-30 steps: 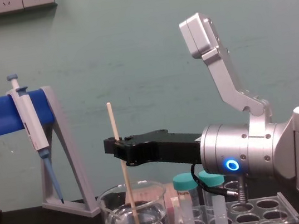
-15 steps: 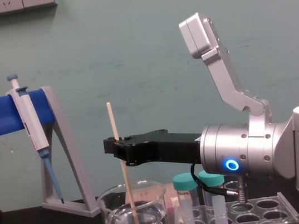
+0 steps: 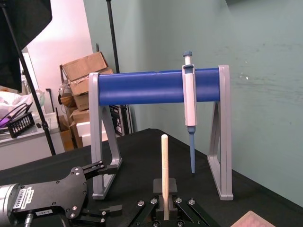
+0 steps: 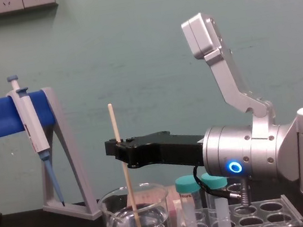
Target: Hold the thermometer with one hand and immerse one end into the beaker, then reinsert it into the test tube rack.
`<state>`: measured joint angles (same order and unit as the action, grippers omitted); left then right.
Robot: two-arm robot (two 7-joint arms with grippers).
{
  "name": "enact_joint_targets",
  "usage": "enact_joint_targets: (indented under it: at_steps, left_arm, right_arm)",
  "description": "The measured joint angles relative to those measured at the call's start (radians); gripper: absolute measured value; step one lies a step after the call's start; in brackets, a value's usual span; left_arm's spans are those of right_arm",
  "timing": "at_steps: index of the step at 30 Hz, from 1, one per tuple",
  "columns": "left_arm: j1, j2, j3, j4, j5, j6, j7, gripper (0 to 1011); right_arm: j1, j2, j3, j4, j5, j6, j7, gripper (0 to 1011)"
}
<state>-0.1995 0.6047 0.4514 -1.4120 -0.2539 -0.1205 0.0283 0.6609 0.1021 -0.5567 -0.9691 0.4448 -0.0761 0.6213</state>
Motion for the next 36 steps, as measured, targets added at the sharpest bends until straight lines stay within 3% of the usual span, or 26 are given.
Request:
enact_joint_targets:
  at_steps: [36]
  left_arm:
    - [0.0, 0.0, 0.0, 0.0, 0.0, 0.0, 0.0, 1004]
  right_arm:
    - [0.0, 0.0, 0.0, 0.0, 0.0, 0.0, 0.0, 49]
